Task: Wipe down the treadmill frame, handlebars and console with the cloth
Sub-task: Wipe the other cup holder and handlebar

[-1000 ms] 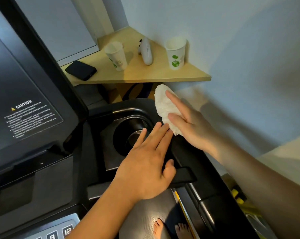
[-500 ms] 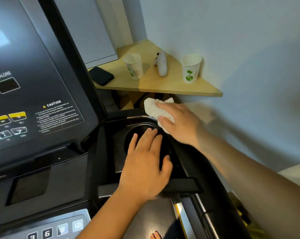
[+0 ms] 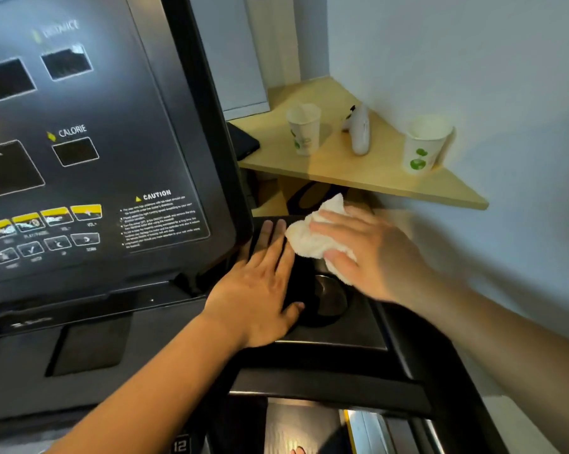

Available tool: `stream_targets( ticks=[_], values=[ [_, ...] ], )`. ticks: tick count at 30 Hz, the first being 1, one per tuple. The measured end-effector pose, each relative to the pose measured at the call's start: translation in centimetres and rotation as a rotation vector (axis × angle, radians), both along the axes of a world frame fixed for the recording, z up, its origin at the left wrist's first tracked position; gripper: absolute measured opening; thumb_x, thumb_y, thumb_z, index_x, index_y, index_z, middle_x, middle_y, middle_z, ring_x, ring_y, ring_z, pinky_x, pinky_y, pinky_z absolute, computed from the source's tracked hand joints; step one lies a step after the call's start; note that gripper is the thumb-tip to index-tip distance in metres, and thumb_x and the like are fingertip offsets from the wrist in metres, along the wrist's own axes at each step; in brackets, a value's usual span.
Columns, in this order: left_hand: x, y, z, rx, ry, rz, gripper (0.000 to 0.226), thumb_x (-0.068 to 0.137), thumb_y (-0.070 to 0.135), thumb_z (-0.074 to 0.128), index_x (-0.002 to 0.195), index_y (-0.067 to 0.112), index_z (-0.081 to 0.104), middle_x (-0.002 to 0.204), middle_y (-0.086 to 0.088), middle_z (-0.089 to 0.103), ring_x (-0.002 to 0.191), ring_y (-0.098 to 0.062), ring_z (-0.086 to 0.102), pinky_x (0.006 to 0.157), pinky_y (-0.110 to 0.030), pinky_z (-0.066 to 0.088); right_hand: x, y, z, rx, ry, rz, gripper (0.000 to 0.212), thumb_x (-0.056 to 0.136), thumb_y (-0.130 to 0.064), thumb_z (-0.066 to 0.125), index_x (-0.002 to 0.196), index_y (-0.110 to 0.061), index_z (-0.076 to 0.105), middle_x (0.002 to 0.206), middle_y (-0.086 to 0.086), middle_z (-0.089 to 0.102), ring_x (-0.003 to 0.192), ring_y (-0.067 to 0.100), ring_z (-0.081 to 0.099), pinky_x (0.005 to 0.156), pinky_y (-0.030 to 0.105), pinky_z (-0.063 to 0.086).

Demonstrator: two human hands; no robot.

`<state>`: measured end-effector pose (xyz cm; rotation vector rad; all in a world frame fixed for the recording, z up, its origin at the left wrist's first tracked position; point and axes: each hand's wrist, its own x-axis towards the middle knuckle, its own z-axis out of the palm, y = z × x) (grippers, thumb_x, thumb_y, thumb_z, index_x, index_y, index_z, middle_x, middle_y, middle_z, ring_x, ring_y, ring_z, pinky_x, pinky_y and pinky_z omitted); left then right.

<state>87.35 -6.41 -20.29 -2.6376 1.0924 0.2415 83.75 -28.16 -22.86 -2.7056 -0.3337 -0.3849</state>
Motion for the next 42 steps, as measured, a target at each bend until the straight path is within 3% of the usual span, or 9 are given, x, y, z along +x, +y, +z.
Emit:
stream_targets(
  ticks=[7,15,19,24,30,34,37,39,42],
  values=[
    [-0.2,-0.9,0.0,0.162,0.060,-0.036,0.085,0.094,0.070,0.017,0.145,0.031,-0.037,0.142,-0.018,-0.053,0.133,-0.044,-0.046,0.119,-0.057,-0.011,7.3,1.6,2.5,0.134,0.400,-0.232,0.042,0.100,-0.043,0.024,0.132,-0.031,0.049,0.116,0.004,0.063,0.098,0.024,0.057,0.085,0.039,0.047],
    [0.1,-1.3,0.0,0.173,0.076,-0.022,0.082,0.092,0.072,0.018,0.147,0.038,-0.032,0.137,-0.017,-0.059,0.131,-0.045,-0.046,0.118,-0.059,-0.009,7.1,1.1,5.1,0.419,0.634,0.007,0.042,0.089,-0.050,0.044,0.128,-0.041,0.055,0.121,-0.009,0.059,0.110,0.013,0.054,0.097,0.037,0.043],
    [-0.1,-1.2,0.1,0.208,0.076,-0.022,0.083,0.092,0.072,0.017,0.146,0.035,-0.035,0.137,-0.019,-0.058,0.131,-0.045,-0.047,0.118,-0.059,-0.010,10.2,1.3,5.4,0.269,0.820,-0.017,0.021,0.096,-0.033,0.045,0.102,-0.020,0.060,0.103,-0.004,0.060,0.081,0.010,0.054,0.069,0.016,0.041],
    [-0.3,-1.7,0.9,0.233,0.095,-0.016,0.082,0.093,0.072,0.014,0.142,0.035,-0.040,0.132,-0.016,-0.063,0.125,-0.041,-0.055,0.115,-0.057,-0.020,12.3,-0.6,3.4,0.786,1.302,-0.009,0.032,0.079,-0.040,0.058,0.088,-0.010,0.065,0.084,0.014,0.065,0.075,0.028,0.061,0.077,0.037,0.053],
    [-0.1,-1.6,0.3,0.138,0.046,-0.037,0.082,0.092,0.071,0.019,0.148,0.035,-0.030,0.141,-0.019,-0.054,0.131,-0.044,-0.049,0.114,-0.058,-0.018,10.9,-1.5,2.7,0.544,0.994,0.017,0.031,0.076,-0.047,0.053,0.090,-0.024,0.068,0.087,0.003,0.069,0.085,0.023,0.064,0.081,0.038,0.048],
    [0.0,-1.5,0.2,0.209,0.098,-0.019,0.084,0.093,0.072,0.017,0.143,0.035,-0.039,0.134,-0.016,-0.061,0.125,-0.042,-0.055,0.115,-0.057,-0.019,8.1,-3.1,1.7,0.614,0.821,-0.036,0.012,0.091,-0.039,0.055,0.085,-0.038,0.065,0.078,-0.019,0.063,0.077,-0.008,0.059,0.074,0.009,0.042],
    [-0.1,-1.5,0.5,0.231,0.113,-0.020,0.083,0.093,0.072,0.017,0.142,0.036,-0.040,0.135,-0.015,-0.061,0.124,-0.042,-0.055,0.116,-0.058,-0.018,8.4,-4.5,0.9,0.577,0.859,-0.092,0.014,0.093,-0.030,0.052,0.081,-0.030,0.059,0.106,-0.002,0.061,0.099,0.014,0.055,0.077,0.020,0.042],
    [-0.2,-1.5,0.6,0.219,0.109,-0.005,0.083,0.093,0.072,0.017,0.142,0.035,-0.039,0.135,-0.015,-0.061,0.125,-0.042,-0.055,0.117,-0.058,-0.015,7.9,-4.9,0.9,0.523,0.883,-0.005,0.006,0.076,-0.038,0.059,0.076,-0.033,0.057,0.102,0.002,0.054,0.094,0.018,0.050,0.074,0.025,0.040],
    [-0.2,-1.5,0.4,0.209,0.104,-0.011,0.084,0.093,0.071,0.017,0.143,0.035,-0.039,0.134,-0.015,-0.061,0.125,-0.042,-0.055,0.118,-0.059,-0.010,7.7,-3.5,3.5,0.412,0.942,-0.055,0.036,0.073,-0.062,0.051,0.096,-0.037,0.062,0.099,-0.009,0.058,0.090,0.010,0.052,0.083,0.029,0.040]
  ],
)
